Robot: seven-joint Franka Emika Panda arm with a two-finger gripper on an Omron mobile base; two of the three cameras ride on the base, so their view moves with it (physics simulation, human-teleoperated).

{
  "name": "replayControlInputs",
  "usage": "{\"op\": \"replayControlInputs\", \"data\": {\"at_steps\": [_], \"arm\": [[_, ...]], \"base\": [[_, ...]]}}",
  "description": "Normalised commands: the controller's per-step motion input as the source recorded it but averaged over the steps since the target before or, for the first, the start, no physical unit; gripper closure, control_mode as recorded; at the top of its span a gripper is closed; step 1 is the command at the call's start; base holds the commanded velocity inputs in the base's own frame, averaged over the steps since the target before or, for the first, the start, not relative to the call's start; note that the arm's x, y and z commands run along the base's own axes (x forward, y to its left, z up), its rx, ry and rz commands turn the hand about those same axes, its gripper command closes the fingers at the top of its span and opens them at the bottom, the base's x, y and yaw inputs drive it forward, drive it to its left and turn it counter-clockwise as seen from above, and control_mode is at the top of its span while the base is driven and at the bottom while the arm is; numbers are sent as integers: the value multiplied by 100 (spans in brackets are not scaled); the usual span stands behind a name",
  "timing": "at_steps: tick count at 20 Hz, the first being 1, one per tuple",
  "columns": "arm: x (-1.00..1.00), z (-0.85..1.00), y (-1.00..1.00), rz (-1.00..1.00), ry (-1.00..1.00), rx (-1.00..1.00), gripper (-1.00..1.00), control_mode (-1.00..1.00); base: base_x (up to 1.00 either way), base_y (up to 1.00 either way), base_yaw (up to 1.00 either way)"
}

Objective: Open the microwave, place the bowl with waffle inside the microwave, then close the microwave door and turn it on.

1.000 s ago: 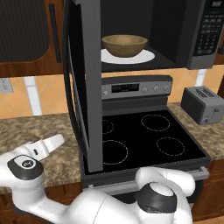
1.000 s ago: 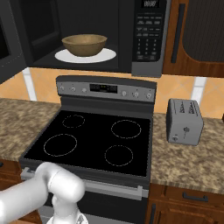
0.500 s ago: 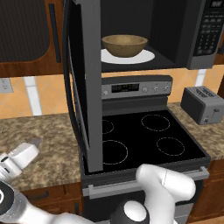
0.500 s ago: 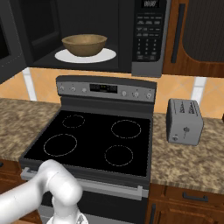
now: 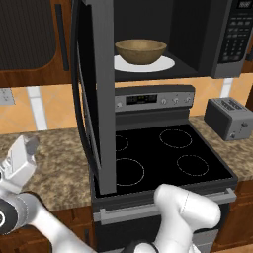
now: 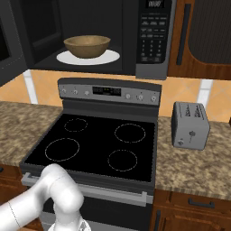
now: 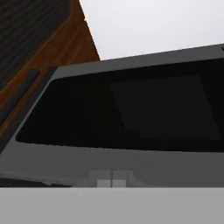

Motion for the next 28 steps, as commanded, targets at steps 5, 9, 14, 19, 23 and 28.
{"op": "replayControlInputs", "data": {"at_steps": [5,9,14,19,23,28], "arm": [[10,44,-62,0,-24,-4,100,-100],[0,98,-82,0,-13,7,100,-100],[10,97,-94,4,-1,19,100,-100],[17,80,-100,7,4,24,100,-100],[28,40,-100,7,21,24,100,-100],[80,0,-96,19,26,28,100,-100]], "base": [[0,0,0],[0,0,0],[0,0,0],[0,0,0],[0,0,0],[0,0,0]]}}
